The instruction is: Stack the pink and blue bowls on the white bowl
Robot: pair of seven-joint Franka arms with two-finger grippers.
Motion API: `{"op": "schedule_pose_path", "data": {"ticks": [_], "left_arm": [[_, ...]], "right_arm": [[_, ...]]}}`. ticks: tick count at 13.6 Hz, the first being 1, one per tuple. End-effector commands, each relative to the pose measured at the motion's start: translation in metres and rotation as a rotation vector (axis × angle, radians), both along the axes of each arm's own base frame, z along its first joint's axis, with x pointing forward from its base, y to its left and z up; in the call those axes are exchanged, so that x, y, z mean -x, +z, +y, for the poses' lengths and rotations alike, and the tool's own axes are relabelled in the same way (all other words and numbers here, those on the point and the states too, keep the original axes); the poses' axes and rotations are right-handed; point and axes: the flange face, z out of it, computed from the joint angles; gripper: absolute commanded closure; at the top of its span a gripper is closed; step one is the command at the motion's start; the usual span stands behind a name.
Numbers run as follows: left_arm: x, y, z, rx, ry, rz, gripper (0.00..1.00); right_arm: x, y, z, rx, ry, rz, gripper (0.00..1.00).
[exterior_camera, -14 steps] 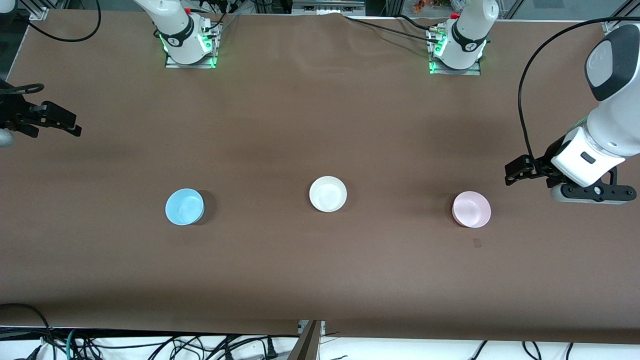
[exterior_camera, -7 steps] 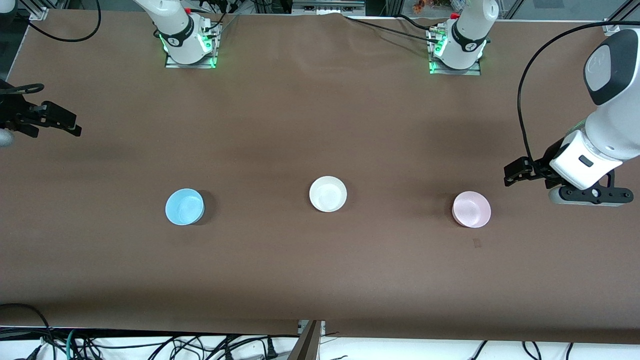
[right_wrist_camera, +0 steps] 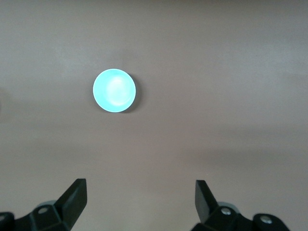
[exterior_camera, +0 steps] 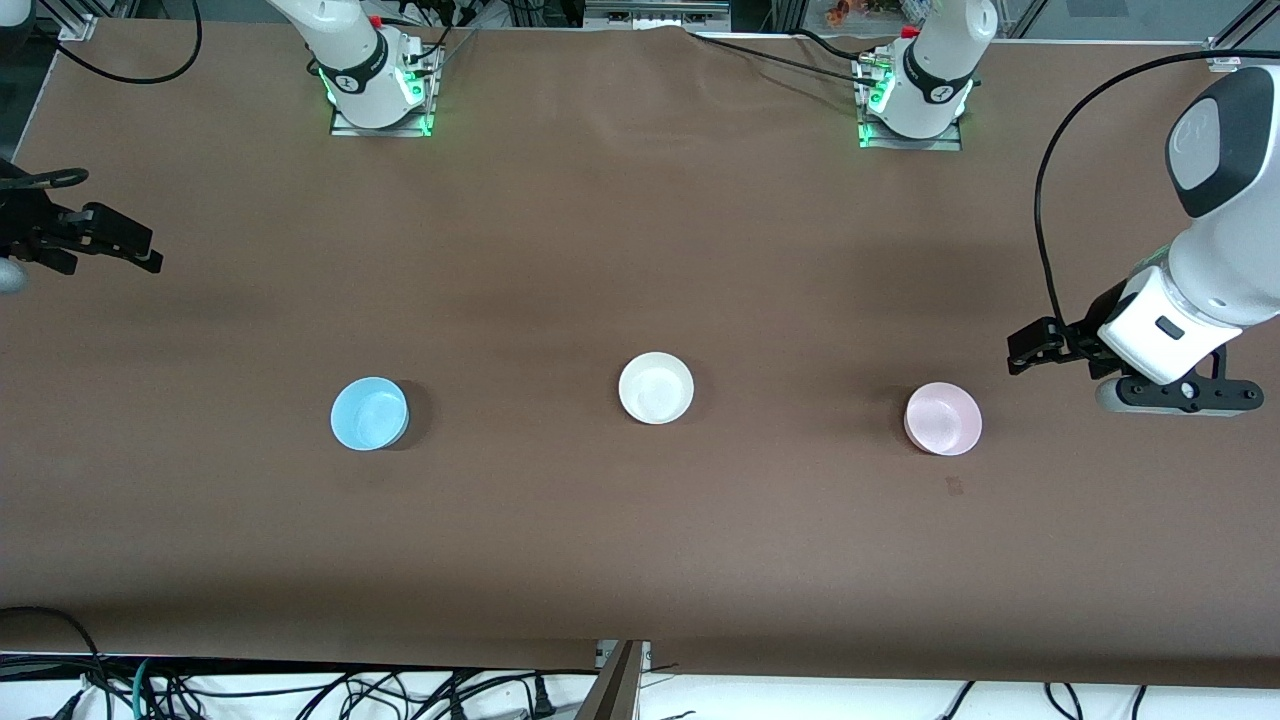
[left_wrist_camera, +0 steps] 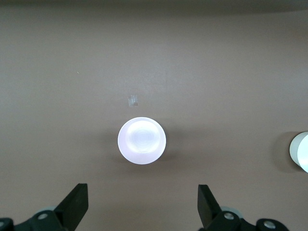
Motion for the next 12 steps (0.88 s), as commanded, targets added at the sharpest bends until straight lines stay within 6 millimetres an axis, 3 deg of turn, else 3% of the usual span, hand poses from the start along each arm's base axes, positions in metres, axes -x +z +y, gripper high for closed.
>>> {"op": "schedule_pose_path", "data": {"ticks": [1,6,12], "left_arm": [[-0.002,0.0,0.002,-0.012,0.001,0.007,0.0],[0.0,-0.01,0.003,-0.013,-0.003,0.025,0.0],[0.009,-0.002,0.004,-0.018,-0.004,0.022,0.0]], "right_arm": [[0.003,0.007,0.0,0.01,-0.014,-0.008,0.01],[0.002,0.006,0.003,0.01,-0.009,-0.01,0.01],[0.004,0.005,0.006,0.011,-0.003,0.001,0.01]]}}
